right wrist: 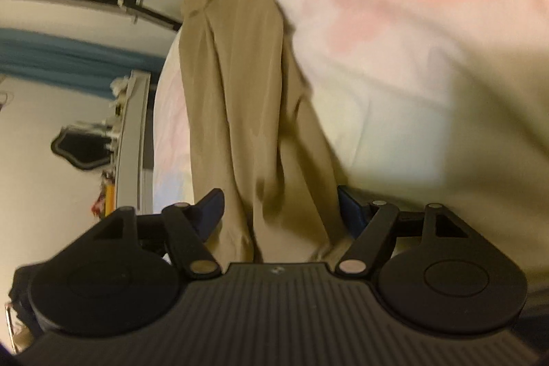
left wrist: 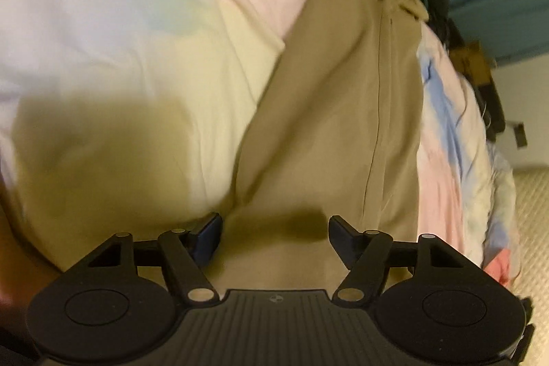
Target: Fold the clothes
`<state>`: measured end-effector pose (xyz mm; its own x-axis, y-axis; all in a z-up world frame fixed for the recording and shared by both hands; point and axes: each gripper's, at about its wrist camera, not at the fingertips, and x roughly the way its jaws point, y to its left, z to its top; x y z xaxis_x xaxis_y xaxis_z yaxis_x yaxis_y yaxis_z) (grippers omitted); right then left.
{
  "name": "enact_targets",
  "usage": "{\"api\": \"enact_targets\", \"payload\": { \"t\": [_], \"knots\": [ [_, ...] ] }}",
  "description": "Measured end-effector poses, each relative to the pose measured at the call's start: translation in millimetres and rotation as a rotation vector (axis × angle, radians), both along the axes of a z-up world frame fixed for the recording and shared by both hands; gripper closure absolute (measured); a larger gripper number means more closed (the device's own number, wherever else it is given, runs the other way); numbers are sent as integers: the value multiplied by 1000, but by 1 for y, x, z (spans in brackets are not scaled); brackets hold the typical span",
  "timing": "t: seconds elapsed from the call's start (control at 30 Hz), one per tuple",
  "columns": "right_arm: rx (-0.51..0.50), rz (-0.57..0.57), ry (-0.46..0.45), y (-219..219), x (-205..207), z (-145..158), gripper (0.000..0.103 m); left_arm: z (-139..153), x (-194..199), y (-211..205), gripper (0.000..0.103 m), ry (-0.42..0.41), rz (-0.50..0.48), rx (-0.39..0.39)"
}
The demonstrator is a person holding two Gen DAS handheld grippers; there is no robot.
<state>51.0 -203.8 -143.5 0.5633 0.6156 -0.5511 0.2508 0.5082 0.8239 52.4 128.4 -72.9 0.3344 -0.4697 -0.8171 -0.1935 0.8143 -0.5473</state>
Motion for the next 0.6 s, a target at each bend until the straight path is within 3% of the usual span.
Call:
{"api": "enact_targets", "payload": {
  "t": [0.1, 0.17, 0.23, 0.33, 0.37, 0.47, 0.6],
  "knots": [
    [-27, 21, 25, 7, -3, 2, 31, -3, -1, 2, 61, 31, 21, 4],
    [-36, 34, 46, 11, -5, 5, 31, -5, -2, 3, 84, 48, 28, -10],
    [-63, 23, 59, 14, -8, 10, 39, -3, -3, 5, 92, 53, 36, -28],
    [-143, 11, 81, 20, -12, 16, 67, 4, -6, 9, 99, 25, 47, -77],
    [-161, 5, 86, 21, -13, 19, 84, 8, -7, 11, 99, 12, 51, -97],
    [-183, -36, 52, 18, -18, 36, 93, 29, -14, 18, 100, -59, 65, -168],
    [-219, -50, -76, 9, -27, 84, 95, 67, -25, 26, 100, -168, 72, -251]
  ]
}}
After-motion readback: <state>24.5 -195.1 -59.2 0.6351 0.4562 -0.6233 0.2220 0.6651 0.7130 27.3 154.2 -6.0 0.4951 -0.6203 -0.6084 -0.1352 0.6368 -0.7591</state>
